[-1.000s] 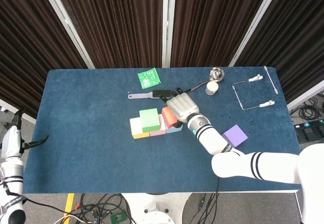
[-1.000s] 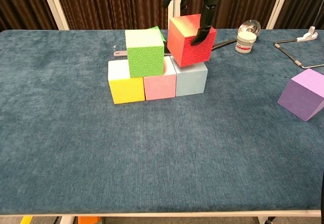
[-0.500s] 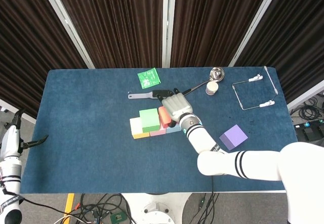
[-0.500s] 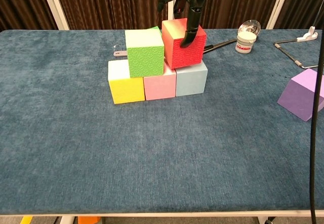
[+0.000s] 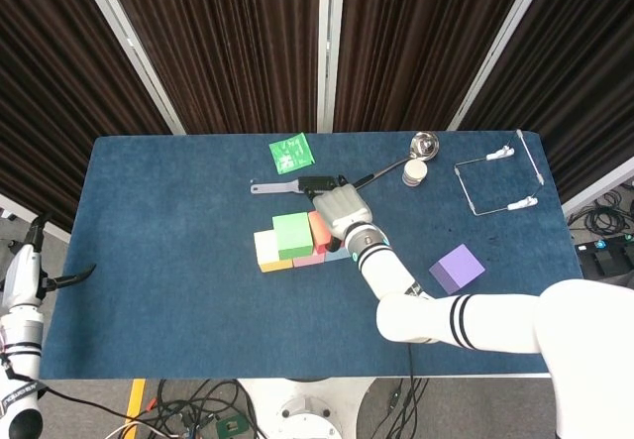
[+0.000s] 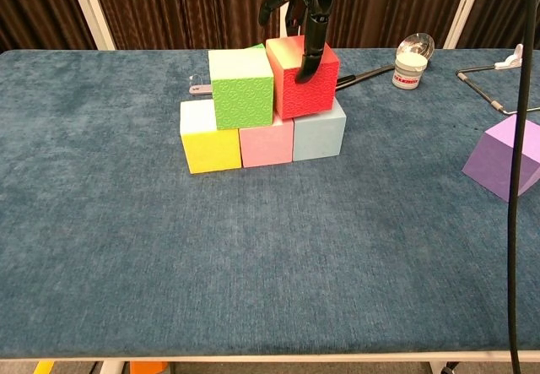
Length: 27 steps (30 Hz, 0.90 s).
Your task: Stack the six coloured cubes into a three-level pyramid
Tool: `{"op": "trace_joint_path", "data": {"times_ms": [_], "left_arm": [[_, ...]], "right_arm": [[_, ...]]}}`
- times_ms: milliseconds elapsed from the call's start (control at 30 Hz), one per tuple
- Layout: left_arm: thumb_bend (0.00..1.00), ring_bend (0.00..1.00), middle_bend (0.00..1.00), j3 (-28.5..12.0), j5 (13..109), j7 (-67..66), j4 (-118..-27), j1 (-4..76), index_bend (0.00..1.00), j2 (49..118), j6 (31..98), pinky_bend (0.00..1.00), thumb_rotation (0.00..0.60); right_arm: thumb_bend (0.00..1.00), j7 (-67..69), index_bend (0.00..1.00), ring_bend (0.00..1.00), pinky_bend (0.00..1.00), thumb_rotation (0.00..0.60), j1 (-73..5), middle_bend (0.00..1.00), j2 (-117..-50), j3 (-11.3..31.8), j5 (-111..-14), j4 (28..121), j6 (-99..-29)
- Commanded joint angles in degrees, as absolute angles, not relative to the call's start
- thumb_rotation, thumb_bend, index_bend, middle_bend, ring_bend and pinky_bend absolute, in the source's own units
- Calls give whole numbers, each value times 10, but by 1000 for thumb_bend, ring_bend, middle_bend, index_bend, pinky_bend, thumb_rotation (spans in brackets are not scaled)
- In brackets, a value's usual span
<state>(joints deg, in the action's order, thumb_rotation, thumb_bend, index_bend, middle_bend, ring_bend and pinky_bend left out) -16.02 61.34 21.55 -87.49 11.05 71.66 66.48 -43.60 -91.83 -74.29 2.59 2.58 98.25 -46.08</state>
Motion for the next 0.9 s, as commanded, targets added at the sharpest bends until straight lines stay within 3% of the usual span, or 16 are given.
{"op": "trace_joint_path", "data": {"times_ms": [33,900], "left_arm": [[142,0,0,-158,616,221,-876,111,50,713,660,107,600],[142,0,0,-152,621,229,-870,111,50,710,656,107,600]], "right_arm": [[122,-439,0,90,0,600,-920,587,-745,25,30,982,-462],[121,-475,0,102,0,600,-935,584,-773,37,90,969,-488]]}}
